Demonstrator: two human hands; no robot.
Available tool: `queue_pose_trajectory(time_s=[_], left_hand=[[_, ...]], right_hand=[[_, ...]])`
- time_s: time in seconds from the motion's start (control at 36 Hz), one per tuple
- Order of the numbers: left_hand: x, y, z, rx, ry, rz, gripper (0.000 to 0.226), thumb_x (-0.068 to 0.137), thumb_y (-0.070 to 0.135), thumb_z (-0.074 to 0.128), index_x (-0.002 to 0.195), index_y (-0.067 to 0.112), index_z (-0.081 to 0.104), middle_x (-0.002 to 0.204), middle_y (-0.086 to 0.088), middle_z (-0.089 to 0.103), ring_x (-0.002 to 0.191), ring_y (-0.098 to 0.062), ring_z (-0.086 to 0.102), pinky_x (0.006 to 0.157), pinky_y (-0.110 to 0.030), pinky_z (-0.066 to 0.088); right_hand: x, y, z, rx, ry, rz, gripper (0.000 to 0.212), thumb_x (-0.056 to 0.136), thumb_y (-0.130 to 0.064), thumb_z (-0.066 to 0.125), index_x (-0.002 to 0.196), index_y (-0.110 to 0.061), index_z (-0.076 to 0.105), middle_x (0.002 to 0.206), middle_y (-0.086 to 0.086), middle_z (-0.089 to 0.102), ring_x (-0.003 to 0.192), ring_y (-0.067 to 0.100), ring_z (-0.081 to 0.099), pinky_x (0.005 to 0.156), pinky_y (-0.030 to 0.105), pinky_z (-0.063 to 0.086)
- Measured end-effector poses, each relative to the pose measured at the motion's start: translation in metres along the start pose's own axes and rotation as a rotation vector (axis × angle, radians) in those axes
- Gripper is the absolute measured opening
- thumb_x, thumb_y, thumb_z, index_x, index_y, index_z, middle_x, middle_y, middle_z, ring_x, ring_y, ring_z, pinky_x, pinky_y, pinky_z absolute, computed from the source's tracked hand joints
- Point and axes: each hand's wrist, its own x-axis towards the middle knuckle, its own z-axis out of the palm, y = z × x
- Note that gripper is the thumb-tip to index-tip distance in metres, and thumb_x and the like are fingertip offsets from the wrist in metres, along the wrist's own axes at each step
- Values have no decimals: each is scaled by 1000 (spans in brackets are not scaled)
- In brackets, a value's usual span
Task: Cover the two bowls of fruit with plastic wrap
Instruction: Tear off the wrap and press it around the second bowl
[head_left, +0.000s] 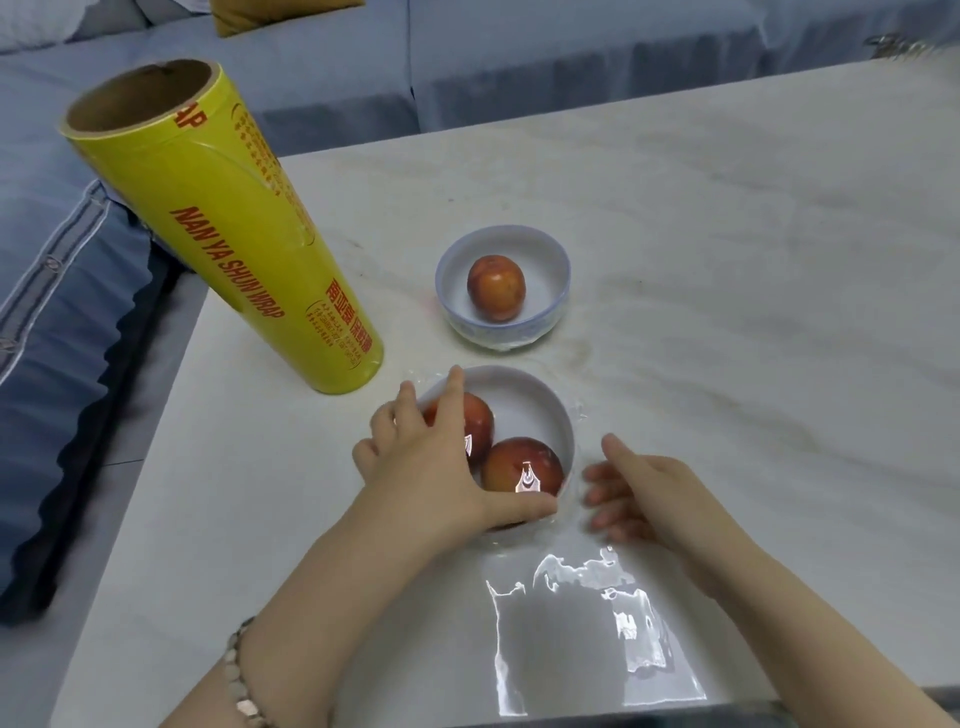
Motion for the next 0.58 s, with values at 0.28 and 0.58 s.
queue_pose_trajectory(time_s=[0.28, 0.58], left_hand=[[18, -14, 0, 195, -115, 382, 139, 47, 68, 77, 140, 45, -23, 153, 4, -31, 140, -19, -32, 117, -45, -12], [17, -16, 8, 214, 23, 400, 132, 49, 71, 73, 142, 47, -18, 156, 4, -20, 144, -21, -14, 116, -39, 5]], right_hand=[[22, -17, 23, 239, -58, 8, 37, 91, -25, 54, 57, -17, 44, 43, -3, 39, 44, 12, 33, 52, 25, 29], [2, -25, 36, -91, 342, -476, 15, 98, -26, 32, 89, -17, 40, 63, -3, 51, 57, 16, 49, 61, 25, 40]])
